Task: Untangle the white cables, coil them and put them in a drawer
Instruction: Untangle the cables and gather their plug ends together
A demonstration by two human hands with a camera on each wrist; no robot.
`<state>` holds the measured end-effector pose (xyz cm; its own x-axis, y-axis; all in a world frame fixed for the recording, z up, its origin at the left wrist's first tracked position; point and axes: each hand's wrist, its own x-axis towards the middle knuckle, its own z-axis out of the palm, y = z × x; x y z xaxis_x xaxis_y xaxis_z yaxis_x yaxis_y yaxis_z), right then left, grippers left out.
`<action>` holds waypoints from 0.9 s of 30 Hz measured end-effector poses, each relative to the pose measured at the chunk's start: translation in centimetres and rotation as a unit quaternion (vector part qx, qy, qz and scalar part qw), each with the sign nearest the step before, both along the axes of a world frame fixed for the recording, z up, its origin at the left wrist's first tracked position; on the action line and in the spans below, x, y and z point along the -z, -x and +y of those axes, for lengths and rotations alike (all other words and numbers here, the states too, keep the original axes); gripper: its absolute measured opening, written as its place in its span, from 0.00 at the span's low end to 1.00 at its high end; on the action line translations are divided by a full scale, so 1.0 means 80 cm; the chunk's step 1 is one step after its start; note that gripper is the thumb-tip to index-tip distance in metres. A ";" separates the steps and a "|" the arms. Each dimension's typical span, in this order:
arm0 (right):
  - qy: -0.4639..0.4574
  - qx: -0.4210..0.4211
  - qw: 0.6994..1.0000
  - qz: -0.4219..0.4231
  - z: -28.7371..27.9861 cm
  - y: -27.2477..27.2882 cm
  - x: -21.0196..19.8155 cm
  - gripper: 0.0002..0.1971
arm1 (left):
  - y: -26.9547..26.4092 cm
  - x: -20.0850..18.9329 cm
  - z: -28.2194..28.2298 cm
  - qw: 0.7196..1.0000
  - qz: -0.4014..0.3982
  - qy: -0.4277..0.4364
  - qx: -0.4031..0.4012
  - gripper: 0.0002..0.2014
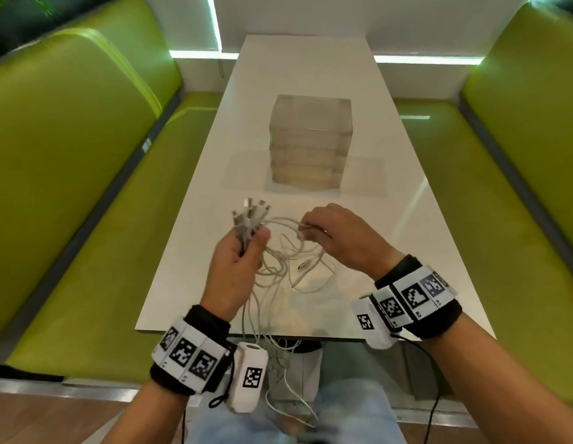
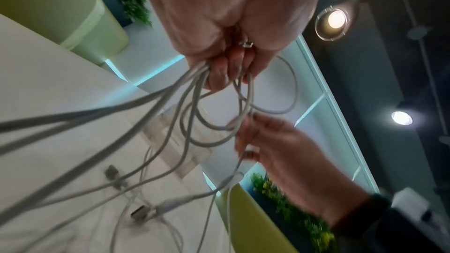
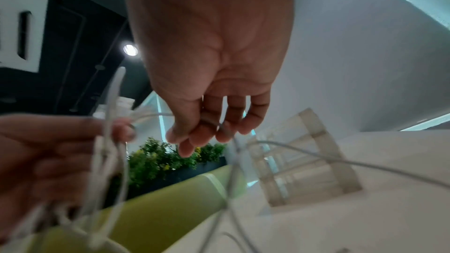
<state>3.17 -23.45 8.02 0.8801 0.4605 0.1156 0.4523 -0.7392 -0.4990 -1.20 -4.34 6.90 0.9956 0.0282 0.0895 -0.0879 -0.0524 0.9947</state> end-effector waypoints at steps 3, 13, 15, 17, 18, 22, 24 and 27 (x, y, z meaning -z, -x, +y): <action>0.034 0.049 0.998 0.027 -0.026 -0.016 0.025 0.12 | -0.006 -0.012 0.019 0.998 -0.011 0.050 -0.038 0.09; -0.016 0.067 0.998 0.010 -0.023 -0.009 0.017 0.09 | -0.002 -0.003 0.022 0.997 -0.001 0.050 -0.066 0.09; -0.012 0.005 1.000 0.021 0.000 0.009 -0.006 0.10 | 0.003 -0.002 0.005 0.999 0.016 0.033 -0.034 0.07; 0.032 -0.070 0.996 0.042 0.021 0.028 -0.021 0.10 | 0.009 -0.005 -0.007 0.999 0.024 0.031 0.000 0.05; 0.054 -0.099 0.992 0.053 0.028 0.037 -0.026 0.09 | 0.011 -0.007 -0.011 0.998 0.031 0.043 0.018 0.05; 0.052 -0.116 0.980 0.153 0.029 0.047 -0.033 0.08 | 0.014 -0.004 -0.006 0.997 0.052 0.044 0.039 0.05; -0.004 -0.086 0.981 0.172 0.024 0.050 -0.033 0.07 | 0.015 -0.002 -0.001 0.997 0.059 0.034 0.043 0.06; -0.073 -0.045 0.979 0.185 0.025 0.057 -0.026 0.12 | 0.012 -0.004 -0.002 0.998 0.042 -0.002 0.044 0.08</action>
